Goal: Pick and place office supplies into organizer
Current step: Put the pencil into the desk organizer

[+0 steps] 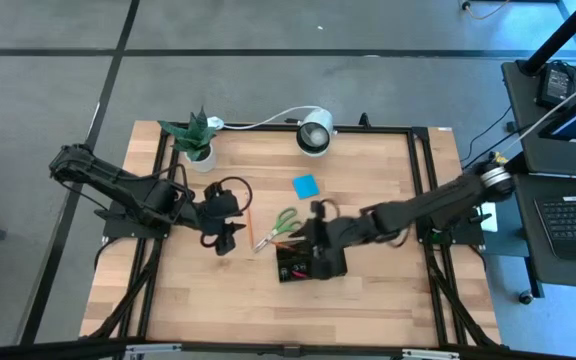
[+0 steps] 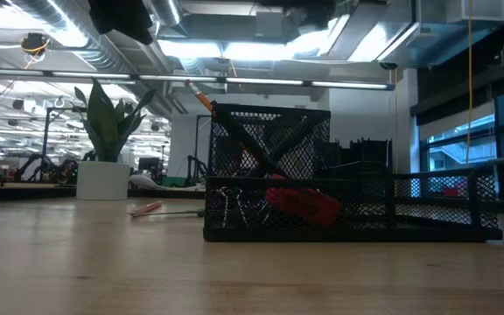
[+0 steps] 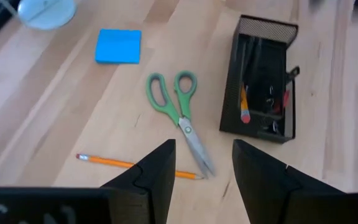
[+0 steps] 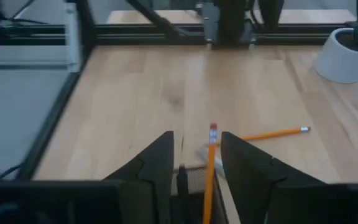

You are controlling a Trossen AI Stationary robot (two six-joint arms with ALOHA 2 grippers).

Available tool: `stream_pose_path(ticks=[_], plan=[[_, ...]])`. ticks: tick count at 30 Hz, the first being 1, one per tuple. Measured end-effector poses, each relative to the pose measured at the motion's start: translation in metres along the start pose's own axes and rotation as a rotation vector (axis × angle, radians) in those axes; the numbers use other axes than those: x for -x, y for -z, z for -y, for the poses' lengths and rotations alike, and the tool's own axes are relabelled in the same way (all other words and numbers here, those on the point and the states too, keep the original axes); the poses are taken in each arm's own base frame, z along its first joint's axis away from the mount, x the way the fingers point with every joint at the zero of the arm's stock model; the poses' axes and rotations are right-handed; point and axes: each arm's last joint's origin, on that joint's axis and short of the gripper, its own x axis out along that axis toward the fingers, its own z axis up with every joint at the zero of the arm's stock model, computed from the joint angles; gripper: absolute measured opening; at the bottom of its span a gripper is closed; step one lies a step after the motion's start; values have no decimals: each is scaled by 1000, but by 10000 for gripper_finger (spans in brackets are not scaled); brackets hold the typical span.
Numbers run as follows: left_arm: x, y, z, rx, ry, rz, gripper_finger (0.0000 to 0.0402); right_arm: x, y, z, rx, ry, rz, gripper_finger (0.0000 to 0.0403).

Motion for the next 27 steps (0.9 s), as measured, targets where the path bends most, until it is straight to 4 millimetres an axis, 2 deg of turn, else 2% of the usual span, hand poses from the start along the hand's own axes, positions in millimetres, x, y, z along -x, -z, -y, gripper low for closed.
stream_pose_path(ticks=[4,8,12,14,16,18,21,27], plan=[[0,2,3,-140,6,-5,152,48,-12,12,-53,-62,-45,135],[-9,6,11,-340,3,-32,152,82,2,29,-151,-22,-110,135],[-28,10,18,-535,-65,-73,152,95,22,36,-246,-12,-79,135],[-38,11,19,-627,-99,-102,152,94,33,38,-294,-20,-53,135],[-50,12,20,-649,-120,-137,152,91,41,39,-331,-30,-9,135],[-63,12,15,-542,-146,-175,152,87,49,39,-351,-39,18,135],[-82,10,3,-254,-194,-239,151,81,60,39,-390,-51,39,135],[-108,20,-13,253,-330,-382,141,76,74,40,-447,-50,34,135]])
